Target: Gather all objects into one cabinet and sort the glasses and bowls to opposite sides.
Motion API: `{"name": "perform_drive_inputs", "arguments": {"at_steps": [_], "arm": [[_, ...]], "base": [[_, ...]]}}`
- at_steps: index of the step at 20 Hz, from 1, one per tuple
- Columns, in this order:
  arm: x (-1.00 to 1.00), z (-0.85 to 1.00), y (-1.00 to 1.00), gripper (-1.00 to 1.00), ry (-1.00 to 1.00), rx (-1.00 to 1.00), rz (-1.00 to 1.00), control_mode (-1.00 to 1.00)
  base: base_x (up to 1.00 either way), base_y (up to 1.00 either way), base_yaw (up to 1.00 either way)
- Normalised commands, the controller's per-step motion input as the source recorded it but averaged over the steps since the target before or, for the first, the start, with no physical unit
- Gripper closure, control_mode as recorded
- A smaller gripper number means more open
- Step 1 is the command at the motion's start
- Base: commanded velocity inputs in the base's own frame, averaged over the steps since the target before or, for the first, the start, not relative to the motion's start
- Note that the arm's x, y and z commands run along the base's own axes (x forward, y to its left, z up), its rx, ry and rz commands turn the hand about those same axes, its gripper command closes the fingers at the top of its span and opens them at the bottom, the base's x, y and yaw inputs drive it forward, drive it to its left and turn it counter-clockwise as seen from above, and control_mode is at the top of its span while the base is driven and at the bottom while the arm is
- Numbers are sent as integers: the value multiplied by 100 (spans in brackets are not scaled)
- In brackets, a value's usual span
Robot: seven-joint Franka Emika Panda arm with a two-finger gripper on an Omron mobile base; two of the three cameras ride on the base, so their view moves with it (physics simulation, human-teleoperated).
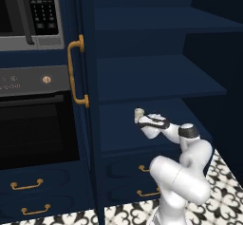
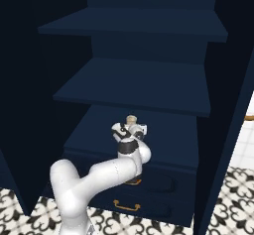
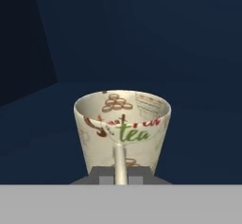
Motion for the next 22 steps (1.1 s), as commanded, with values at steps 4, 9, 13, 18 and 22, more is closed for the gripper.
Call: {"name": "perform_drive_inputs", "arguments": {"at_steps": [4, 9, 13, 18, 22], "arm": [[-26, 0, 0, 100, 0, 0, 0, -100], [-28, 4, -1, 100, 0, 0, 0, -100], [-39, 14, -8, 100, -3, 0, 0, -100], [-20, 8, -30, 100, -4, 0, 0, -100], [-6, 0, -23, 100, -8, 0, 0, -100]], "base": [[0, 0, 0], [0, 0, 0], [0, 0, 0], [0, 0, 0], [0, 0, 0]]}}
